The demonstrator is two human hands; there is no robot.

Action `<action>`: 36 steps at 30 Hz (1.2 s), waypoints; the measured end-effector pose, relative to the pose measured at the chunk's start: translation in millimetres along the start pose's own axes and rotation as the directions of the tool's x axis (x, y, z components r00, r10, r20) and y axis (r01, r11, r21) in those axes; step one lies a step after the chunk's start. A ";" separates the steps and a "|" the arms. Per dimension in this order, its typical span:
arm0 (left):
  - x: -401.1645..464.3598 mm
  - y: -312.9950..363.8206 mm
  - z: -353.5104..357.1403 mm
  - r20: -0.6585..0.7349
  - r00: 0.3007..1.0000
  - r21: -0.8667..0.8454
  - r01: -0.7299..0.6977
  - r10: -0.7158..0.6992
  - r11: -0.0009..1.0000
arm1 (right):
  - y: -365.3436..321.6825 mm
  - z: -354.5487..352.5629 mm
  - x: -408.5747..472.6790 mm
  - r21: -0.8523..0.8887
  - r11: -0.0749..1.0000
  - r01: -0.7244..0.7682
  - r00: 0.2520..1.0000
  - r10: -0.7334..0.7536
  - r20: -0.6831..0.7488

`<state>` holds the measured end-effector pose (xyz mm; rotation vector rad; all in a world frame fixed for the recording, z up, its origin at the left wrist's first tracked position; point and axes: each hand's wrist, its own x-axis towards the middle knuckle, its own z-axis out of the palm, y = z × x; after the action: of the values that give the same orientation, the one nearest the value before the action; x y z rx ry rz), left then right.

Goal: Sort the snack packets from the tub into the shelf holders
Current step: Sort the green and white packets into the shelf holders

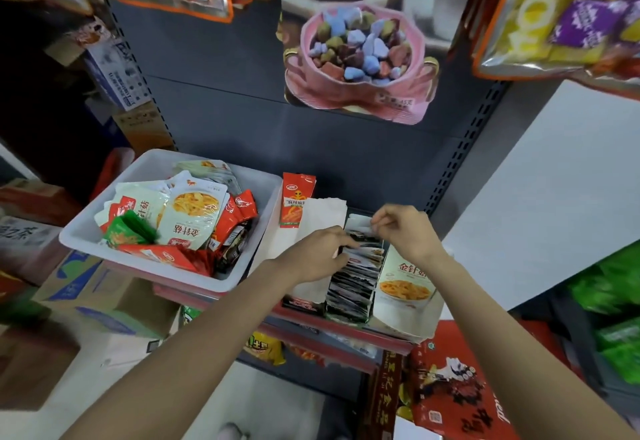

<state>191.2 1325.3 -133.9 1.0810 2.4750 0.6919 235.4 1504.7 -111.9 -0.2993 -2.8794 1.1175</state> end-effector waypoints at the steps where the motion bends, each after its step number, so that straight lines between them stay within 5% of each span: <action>1: 0.3 -0.4 0.1 -0.014 1.000 -0.005 -0.002 0.002 1.000 | 0.6 0.8 0.5 -0.031 1.000 0.002 1.000 -0.002 0.024; 9: -25.7 -17.9 -22.0 -0.369 0.923 -0.160 0.055 -0.111 0.986 | -29.7 21.8 2.0 0.035 0.998 0.044 0.993 -0.039 -0.113; 16: -93.7 -91.9 -80.6 -0.671 0.658 -0.242 0.242 -0.342 0.940 | -109.5 94.3 24.5 0.225 0.966 0.125 0.991 -0.131 0.009; 20: -131.0 -158.6 -115.4 -0.692 0.552 -0.261 0.408 -0.464 0.875 | -162.7 147.8 43.3 0.240 0.964 0.113 0.983 -0.144 0.114; 23: -150.7 -209.2 -134.4 -0.602 0.582 -0.221 0.537 -0.547 0.814 | -200.8 189.4 59.1 0.241 0.967 0.086 0.962 -0.143 0.231; 29: -170.1 -264.2 -144.6 -0.300 0.789 -0.095 0.535 -0.537 0.839 | -250.3 260.3 85.6 0.166 0.986 0.029 0.884 -0.103 0.457; 32: -170.6 -271.9 -148.6 -0.297 0.783 -0.187 0.513 -0.546 0.838 | -261.9 277.4 95.0 0.158 0.987 -0.003 0.846 -0.082 0.527; 36: -163.8 -274.6 -149.7 -0.304 0.779 -0.220 0.503 -0.549 0.836 | -263.6 283.0 97.8 0.176 0.984 -0.037 0.889 -0.048 0.455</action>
<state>63.6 996.3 -145.7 0.1765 2.7935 0.9005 66.3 1145.2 -147.5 -0.0154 -3.1224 1.6324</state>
